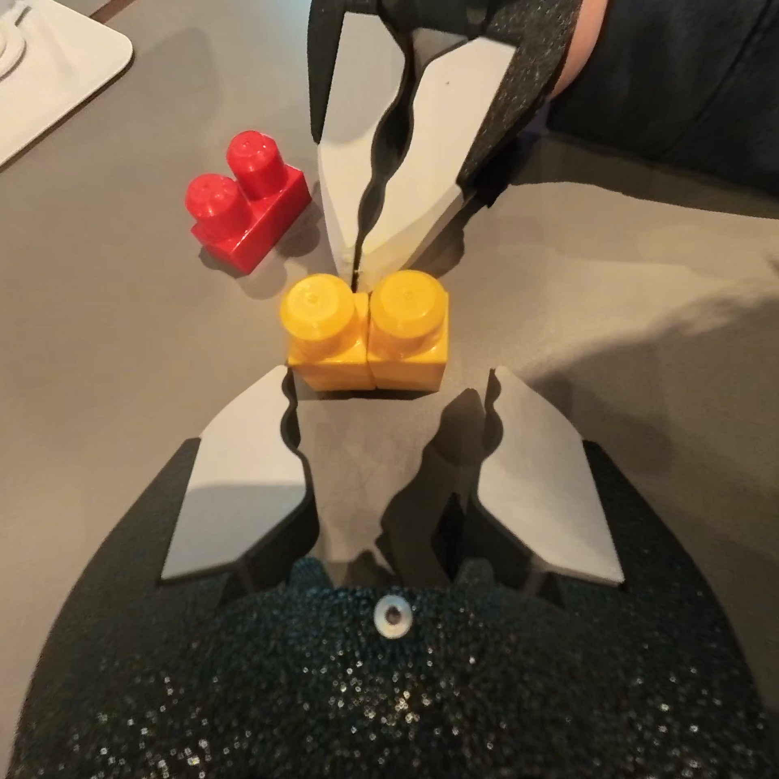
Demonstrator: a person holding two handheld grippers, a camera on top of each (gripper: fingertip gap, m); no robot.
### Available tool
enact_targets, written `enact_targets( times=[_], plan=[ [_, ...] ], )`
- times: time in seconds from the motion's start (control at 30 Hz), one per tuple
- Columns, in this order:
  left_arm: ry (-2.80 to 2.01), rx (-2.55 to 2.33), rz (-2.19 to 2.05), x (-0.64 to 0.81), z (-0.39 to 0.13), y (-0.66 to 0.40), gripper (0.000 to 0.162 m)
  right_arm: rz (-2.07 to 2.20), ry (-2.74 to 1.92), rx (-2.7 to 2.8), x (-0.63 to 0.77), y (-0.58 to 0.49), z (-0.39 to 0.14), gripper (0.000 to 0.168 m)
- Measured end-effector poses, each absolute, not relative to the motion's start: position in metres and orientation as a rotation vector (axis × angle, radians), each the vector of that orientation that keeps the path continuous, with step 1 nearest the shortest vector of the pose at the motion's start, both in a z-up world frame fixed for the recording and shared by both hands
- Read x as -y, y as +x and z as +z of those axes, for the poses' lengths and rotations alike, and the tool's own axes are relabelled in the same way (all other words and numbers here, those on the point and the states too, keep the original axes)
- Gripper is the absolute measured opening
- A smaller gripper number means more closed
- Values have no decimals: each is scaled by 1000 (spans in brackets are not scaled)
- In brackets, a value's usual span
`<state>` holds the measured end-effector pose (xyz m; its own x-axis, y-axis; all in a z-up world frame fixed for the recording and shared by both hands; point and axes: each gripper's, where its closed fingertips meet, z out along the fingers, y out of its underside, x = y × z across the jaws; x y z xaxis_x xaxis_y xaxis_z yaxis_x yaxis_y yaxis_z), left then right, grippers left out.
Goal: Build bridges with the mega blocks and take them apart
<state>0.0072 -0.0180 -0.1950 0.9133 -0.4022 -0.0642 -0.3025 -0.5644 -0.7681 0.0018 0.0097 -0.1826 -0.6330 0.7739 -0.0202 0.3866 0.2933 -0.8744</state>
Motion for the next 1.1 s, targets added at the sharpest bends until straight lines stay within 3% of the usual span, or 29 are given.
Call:
enact_targets(
  times=[0.03,0.3,1.1],
  plan=[
    [-2208,-494,-141,18,-195,6,86,1299,-1044,2150,-10,2,-181,0],
    [-2180,-433,-126,5,-194,3,118,1398,-1104,2019,-25,3,-168,0],
    [-2457,-561,-99,-3,-201,8,100,1446,-1131,1991,-29,3,-165,0]
  ],
)
